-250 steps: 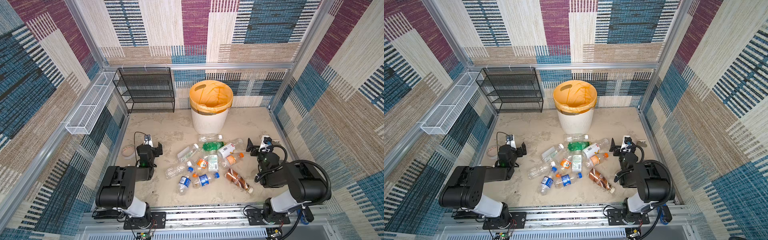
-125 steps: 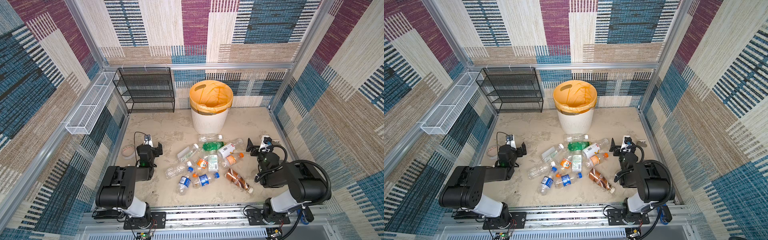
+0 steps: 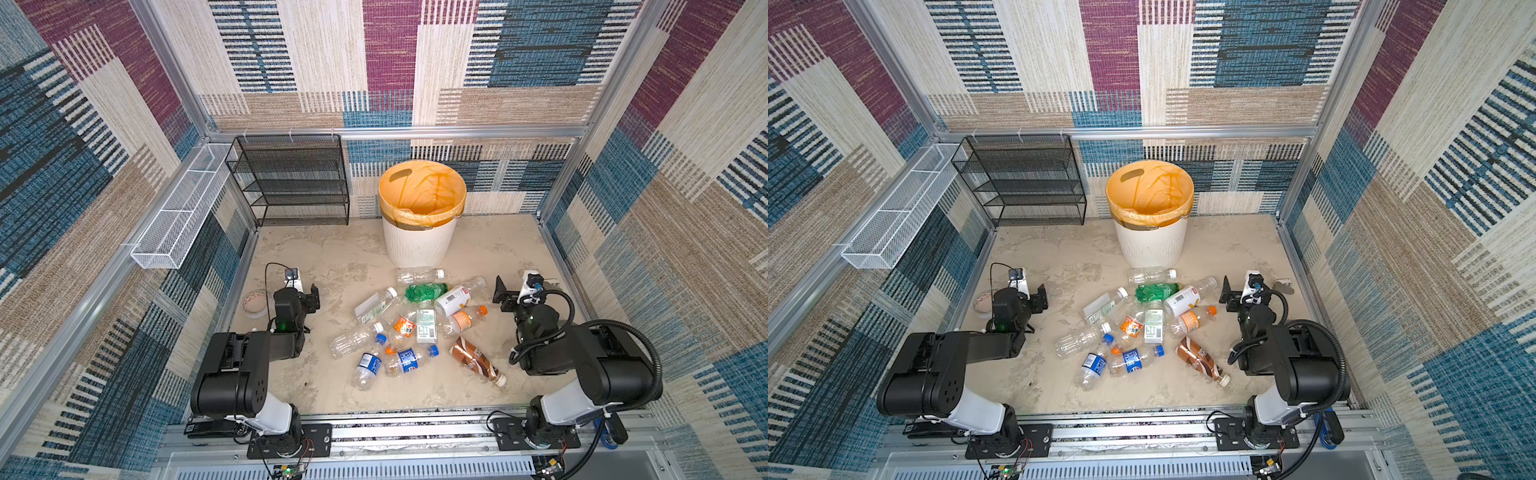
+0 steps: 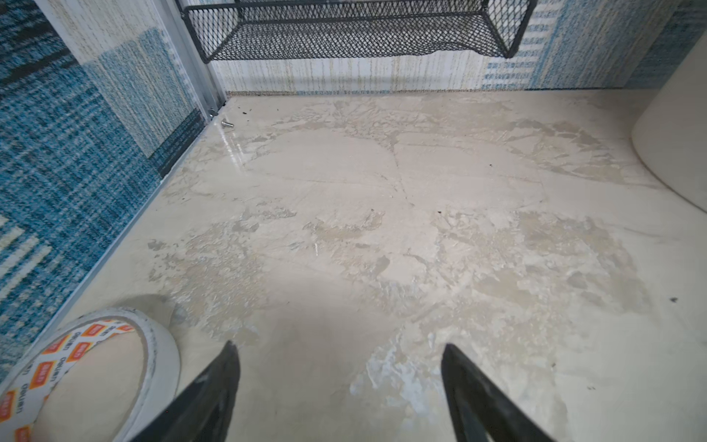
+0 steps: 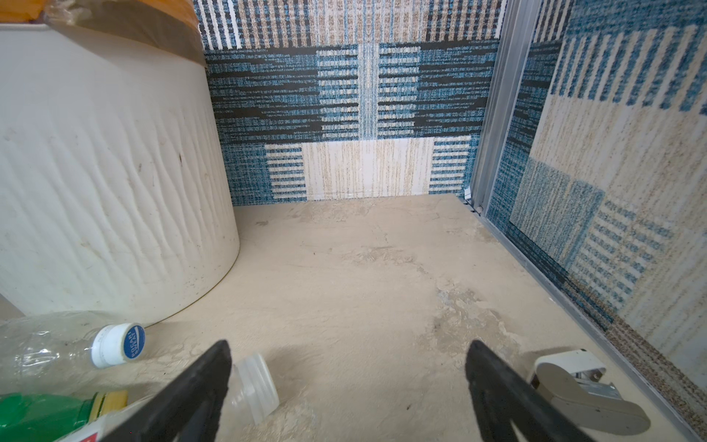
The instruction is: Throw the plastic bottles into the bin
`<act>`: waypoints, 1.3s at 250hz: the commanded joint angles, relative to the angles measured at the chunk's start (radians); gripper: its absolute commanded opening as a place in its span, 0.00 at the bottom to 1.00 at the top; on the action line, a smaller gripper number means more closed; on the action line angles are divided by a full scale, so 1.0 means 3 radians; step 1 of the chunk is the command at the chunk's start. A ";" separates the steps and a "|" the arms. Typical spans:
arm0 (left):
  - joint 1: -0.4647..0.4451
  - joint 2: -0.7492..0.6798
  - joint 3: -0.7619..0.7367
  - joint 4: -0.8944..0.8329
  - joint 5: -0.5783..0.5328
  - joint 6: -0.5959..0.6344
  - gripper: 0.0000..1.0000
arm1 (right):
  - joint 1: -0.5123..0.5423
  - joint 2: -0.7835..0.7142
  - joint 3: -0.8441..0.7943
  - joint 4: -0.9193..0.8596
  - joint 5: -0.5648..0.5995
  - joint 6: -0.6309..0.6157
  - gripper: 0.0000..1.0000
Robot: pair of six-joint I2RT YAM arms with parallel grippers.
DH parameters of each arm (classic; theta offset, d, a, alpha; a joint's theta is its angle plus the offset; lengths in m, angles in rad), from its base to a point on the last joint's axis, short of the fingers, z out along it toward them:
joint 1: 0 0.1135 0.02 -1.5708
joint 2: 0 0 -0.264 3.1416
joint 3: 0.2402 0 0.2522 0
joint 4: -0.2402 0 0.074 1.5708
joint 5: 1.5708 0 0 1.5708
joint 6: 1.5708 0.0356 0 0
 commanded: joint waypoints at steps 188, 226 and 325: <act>-0.0188 -0.0455 0.2494 -0.3756 0.1177 -0.0211 0.74 | 0.0511 -0.0973 0.1757 -0.4627 -0.0169 0.1421 0.80; -0.0246 -0.0563 0.2199 -0.3373 0.1347 -0.0296 0.74 | 0.0746 -0.1287 0.1754 -0.5251 -0.0228 0.1669 0.78; -0.0251 -0.0478 0.2175 -0.3232 0.1640 -0.0347 0.74 | 0.1356 -0.1919 0.1575 -0.6276 -0.0453 0.1728 0.75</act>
